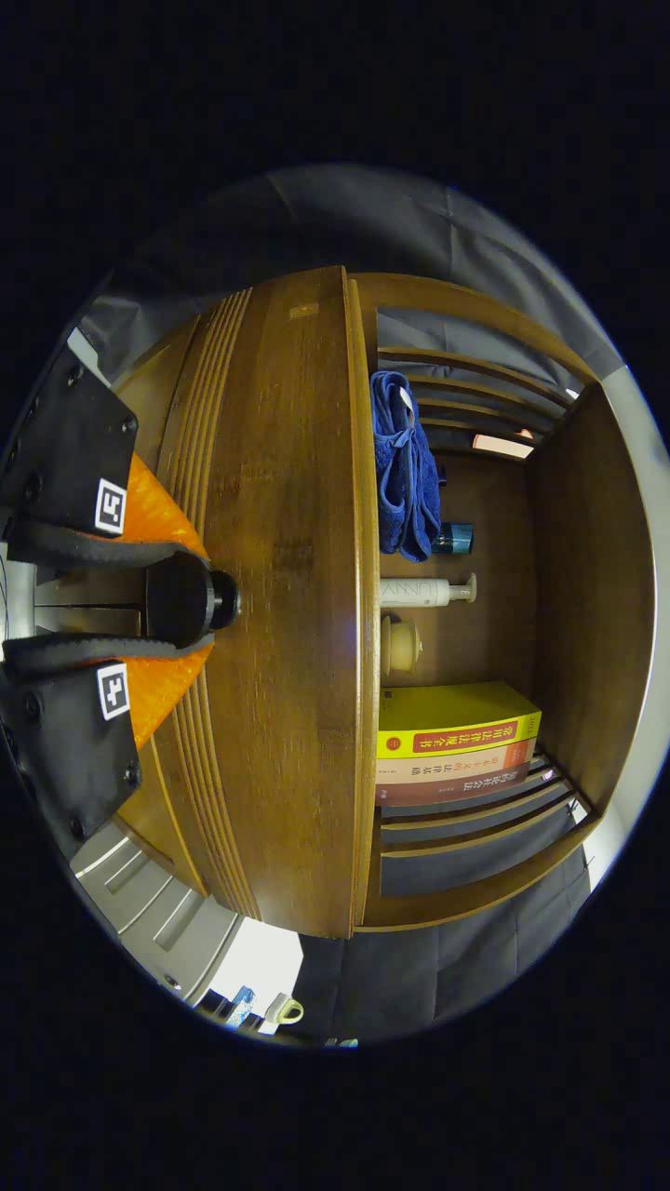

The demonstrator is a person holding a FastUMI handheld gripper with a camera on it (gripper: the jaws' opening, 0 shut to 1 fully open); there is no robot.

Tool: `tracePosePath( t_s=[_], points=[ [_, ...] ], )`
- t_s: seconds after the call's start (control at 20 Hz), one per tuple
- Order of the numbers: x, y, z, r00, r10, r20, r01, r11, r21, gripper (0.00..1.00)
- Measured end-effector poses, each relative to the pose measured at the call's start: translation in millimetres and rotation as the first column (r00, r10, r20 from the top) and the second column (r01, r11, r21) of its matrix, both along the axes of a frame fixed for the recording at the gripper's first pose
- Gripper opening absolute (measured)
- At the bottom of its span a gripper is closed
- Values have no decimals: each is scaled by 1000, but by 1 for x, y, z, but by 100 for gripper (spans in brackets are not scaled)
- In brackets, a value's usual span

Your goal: Pull open the drawer, take out the items inside it, and place them on the countertop above the cabinet.

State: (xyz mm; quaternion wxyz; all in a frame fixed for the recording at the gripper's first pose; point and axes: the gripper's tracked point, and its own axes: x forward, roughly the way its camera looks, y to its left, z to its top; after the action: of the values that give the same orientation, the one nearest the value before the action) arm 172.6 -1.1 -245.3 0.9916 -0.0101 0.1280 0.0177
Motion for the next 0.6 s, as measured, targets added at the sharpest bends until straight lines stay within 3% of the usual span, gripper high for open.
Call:
tracePosePath(
  t_s=[0.2,0.25,0.3,0.35,0.4,0.6],
  points=[
    [-8,-1,-5,1000,-2,-6,2,1000,-5,37],
    [-24,-8,-28,994,-26,-102,25,1000,-15,28],
    [-42,-11,-39,993,-28,-116,32,999,36,18],
    [-52,-21,-51,993,-56,-100,61,997,48,9],
    [-61,-35,-44,995,-91,-47,92,996,12,9],
    [-62,-29,0,998,-24,57,26,999,-33,9]
  ],
)
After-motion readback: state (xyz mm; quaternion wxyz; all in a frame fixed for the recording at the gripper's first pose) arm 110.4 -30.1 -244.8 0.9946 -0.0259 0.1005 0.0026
